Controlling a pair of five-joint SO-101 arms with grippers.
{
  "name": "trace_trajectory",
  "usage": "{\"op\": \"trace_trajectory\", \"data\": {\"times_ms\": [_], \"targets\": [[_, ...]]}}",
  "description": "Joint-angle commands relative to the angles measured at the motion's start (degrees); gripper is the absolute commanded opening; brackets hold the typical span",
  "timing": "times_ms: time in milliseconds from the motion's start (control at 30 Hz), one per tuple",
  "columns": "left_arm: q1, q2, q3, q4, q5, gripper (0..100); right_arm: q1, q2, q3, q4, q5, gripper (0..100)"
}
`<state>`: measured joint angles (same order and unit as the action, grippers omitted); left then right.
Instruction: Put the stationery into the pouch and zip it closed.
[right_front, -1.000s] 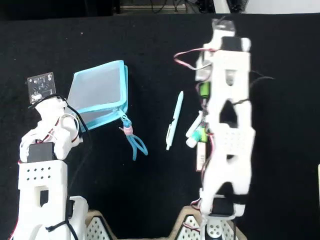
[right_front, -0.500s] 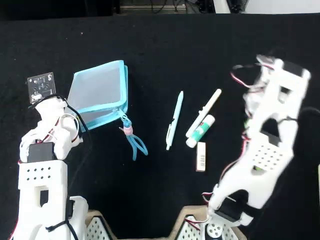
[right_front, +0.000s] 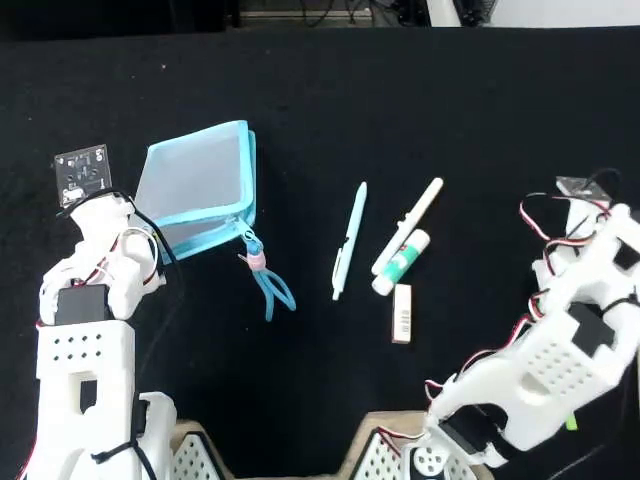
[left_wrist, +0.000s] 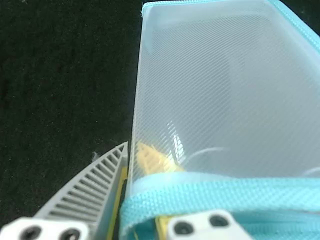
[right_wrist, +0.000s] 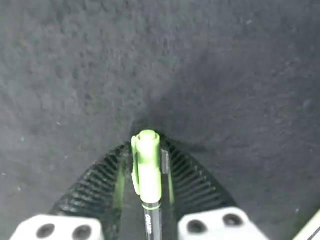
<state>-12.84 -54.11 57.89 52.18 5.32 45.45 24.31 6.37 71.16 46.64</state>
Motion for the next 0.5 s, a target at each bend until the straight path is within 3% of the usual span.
{"op": "trace_trajectory", "data": {"times_ms": [0,133,467], "targets": [[-0.5,0.8,0.0,-0.3,0.8,3,0.1,-4.0,1.7,-0.4,2.5,5.3],[-0.5,0.8,0.0,0.0,0.8,3,-2.6,-3.8,0.5,4.4,2.6,18.8],[-0.5,0.8,0.1,0.1,0.8,3,-5.0,-3.7,-7.3,10.6,3.1,14.1]]}}
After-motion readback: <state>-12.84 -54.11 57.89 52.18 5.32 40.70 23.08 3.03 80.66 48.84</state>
